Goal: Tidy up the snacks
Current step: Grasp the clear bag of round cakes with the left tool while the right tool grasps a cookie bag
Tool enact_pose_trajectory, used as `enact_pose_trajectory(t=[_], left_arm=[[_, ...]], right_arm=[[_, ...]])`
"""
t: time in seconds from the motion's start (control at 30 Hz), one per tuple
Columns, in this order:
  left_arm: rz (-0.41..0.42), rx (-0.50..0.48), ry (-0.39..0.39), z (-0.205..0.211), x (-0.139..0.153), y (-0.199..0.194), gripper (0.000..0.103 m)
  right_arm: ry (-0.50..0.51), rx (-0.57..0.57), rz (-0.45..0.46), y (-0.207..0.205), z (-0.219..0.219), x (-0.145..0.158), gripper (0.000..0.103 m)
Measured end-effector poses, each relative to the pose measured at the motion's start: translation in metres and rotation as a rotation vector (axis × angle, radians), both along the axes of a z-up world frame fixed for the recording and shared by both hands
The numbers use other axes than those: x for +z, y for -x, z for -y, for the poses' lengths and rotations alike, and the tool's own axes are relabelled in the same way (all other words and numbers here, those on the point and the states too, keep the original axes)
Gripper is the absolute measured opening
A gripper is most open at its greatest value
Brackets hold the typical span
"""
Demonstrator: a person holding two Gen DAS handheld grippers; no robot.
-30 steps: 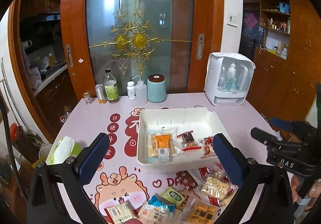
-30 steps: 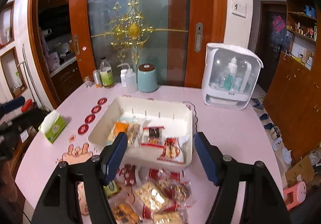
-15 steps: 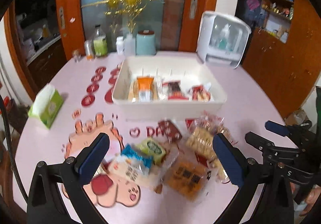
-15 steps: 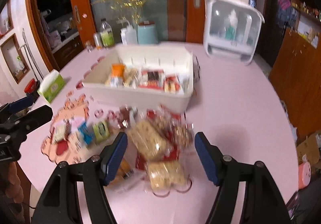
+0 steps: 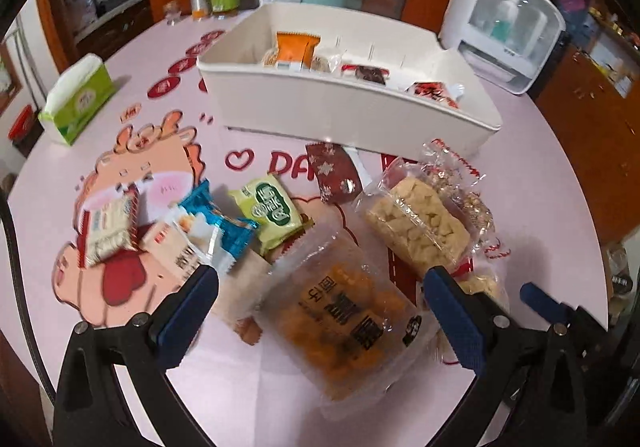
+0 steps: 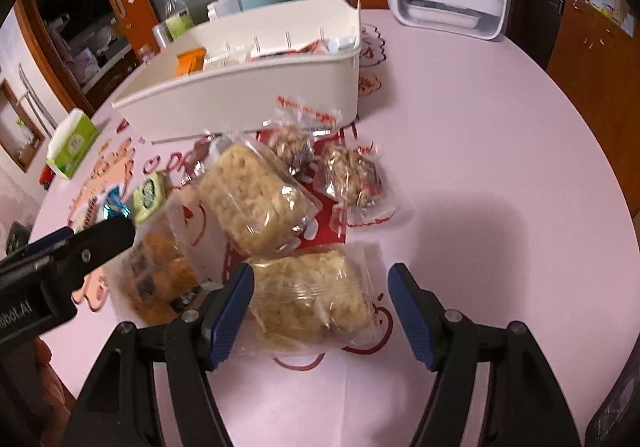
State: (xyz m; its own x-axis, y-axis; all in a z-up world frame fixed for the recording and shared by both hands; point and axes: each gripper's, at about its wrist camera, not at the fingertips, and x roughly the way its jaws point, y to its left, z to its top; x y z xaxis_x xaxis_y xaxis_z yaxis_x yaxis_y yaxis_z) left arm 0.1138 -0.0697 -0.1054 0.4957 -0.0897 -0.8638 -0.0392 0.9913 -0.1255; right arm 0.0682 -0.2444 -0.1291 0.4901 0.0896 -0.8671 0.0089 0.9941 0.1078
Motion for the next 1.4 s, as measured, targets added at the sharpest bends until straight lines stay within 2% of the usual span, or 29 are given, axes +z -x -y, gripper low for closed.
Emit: enact_pose_trajectory(t=[0.1, 0.17, 0.33, 0.47, 0.6, 0.73, 0.8, 0.97, 1.23, 1.4], left_arm=[[-0.035, 0.039, 0.010, 0.002, -0.010, -0.007, 0.102], [-0.053, 0.069, 0.022, 0.003, -0.017, -0.011, 0.102], [-0.096, 0.119, 0.025, 0.002, -0.033, -0.017, 0.102], [-0.112, 0.156, 0.002, 0.003, -0.042, -0.021, 0.102], [-0.159, 0.202, -0.012, 0.003, -0.048, -0.025, 0.102], [-0.185, 0.239, 0.019, -0.003, -0.044, -0.016, 0.102], [-0.189, 0.244, -0.006, -0.003, -0.042, -0.011, 0.102], [-0.235, 0.251, 0.022, -0.011, -0.042, -0.009, 0.102], [-0.257, 0.283, 0.058, -0.015, -0.044, -0.013, 0.102], [-0.260, 0.303, 0.019, -0.003, -0.046, -0.019, 0.102]], right_arm=[[-0.001, 0.028, -0.015, -0.002, -0.005, -0.008, 0.070], [0.002, 0.041, -0.013, -0.001, -0.008, -0.012, 0.078], [0.022, 0.048, -0.004, -0.001, -0.009, -0.018, 0.081], [0.017, 0.035, -0.006, -0.002, -0.005, -0.021, 0.089], [-0.009, 0.040, -0.020, -0.001, 0.000, -0.023, 0.089], [-0.004, 0.062, -0.026, 0.003, 0.002, -0.022, 0.089], [0.002, 0.073, -0.029, 0.004, 0.002, -0.022, 0.089], [0.023, 0.102, -0.053, 0.005, -0.007, -0.030, 0.089], [0.028, 0.113, -0.051, 0.006, -0.012, -0.033, 0.089], [0.027, 0.117, -0.053, 0.008, -0.012, -0.035, 0.089]])
